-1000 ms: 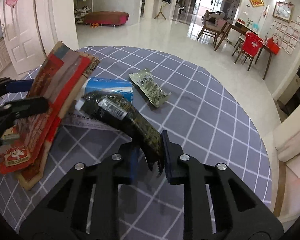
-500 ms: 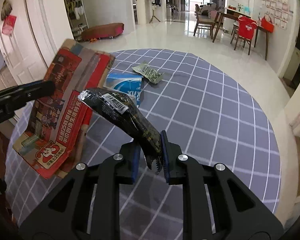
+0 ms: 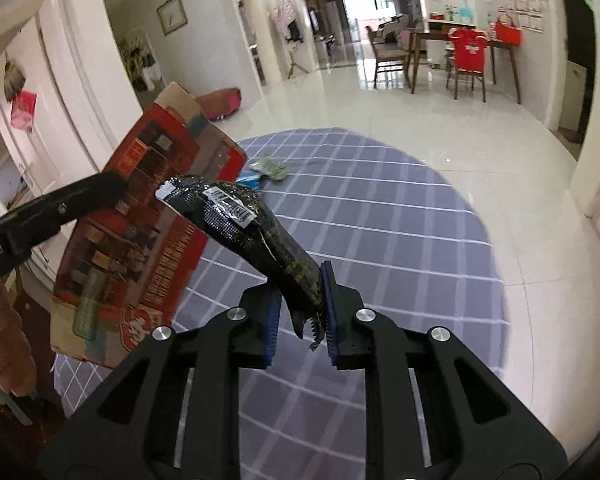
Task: Collect trash
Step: 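Grasp the red cardboard box with left tool while right tool grasps black snack bag, then carry red box and black snack bag over the light-blue bucket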
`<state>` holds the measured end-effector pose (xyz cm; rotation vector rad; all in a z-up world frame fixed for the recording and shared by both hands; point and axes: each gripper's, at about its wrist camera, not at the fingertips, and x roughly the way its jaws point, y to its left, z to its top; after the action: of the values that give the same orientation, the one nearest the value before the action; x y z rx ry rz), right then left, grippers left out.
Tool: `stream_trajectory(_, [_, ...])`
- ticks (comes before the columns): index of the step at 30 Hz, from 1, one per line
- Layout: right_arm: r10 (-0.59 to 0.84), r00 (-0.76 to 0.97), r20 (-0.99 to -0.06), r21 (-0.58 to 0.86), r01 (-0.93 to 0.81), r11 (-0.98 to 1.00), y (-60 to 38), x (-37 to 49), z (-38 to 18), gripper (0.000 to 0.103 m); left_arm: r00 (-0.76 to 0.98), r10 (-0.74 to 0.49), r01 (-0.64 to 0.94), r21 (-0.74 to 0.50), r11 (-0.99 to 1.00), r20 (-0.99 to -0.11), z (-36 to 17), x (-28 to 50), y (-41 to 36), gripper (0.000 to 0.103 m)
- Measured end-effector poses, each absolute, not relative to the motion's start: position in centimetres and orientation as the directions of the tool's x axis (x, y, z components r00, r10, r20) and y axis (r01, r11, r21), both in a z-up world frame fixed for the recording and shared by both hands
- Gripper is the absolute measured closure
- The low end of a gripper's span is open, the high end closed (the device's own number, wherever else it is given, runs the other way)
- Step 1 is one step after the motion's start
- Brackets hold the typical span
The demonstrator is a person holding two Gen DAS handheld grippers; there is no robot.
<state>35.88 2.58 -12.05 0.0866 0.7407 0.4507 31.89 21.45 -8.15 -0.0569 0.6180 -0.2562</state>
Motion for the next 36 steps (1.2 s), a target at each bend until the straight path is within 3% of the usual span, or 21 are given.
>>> stream_trajectory(9, [0.341, 0.742, -0.578, 0.302, -0.194, 0.933, -11.0, 31.0, -11.5, 0.084, 0.72, -0.403, 0.418, -0.111, 0.902, -0.565, -8.3, 30.8, 7.0, 0.098])
stream_trajectory(16, [0.209, 0.769, -0.604, 0.334, 0.006, 0.942, -21.8, 26.7, -15.0, 0.084, 0.642, -0.483, 0.53, -0.11, 0.841, -0.596, -11.4, 30.7, -3.8, 0.098])
stream_trajectory(28, [0.175, 0.715, -0.676, 0.411, 0.169, 0.896, -29.1, 25.7, -21.9, 0.083, 0.581, -0.45, 0.585, -0.036, 0.81, -0.678, -19.3, 32.2, -13.7, 0.098])
stream_trajectory(31, [0.183, 0.711, -0.679, 0.435, 0.189, 0.88, -30.1, 26.6, -23.4, 0.069, 0.572, -0.439, 0.582, -0.035, 0.813, -0.693, -20.8, 33.1, -14.5, 0.098])
stream_trajectory(32, [0.186, 0.71, -0.679, 0.445, 0.196, 0.874, -30.4, 26.7, -23.9, 0.049, 0.569, -0.431, 0.579, -0.031, 0.815, -0.7, -21.4, 33.3, -14.5, 0.098])
stream_trajectory(36, [0.173, 0.679, -0.713, 0.433, 0.232, 0.871, -30.8, 27.4, -25.9, 0.045, 0.556, -0.416, 0.579, -0.023, 0.815, -0.72, -22.6, 34.1, -15.6, 0.098])
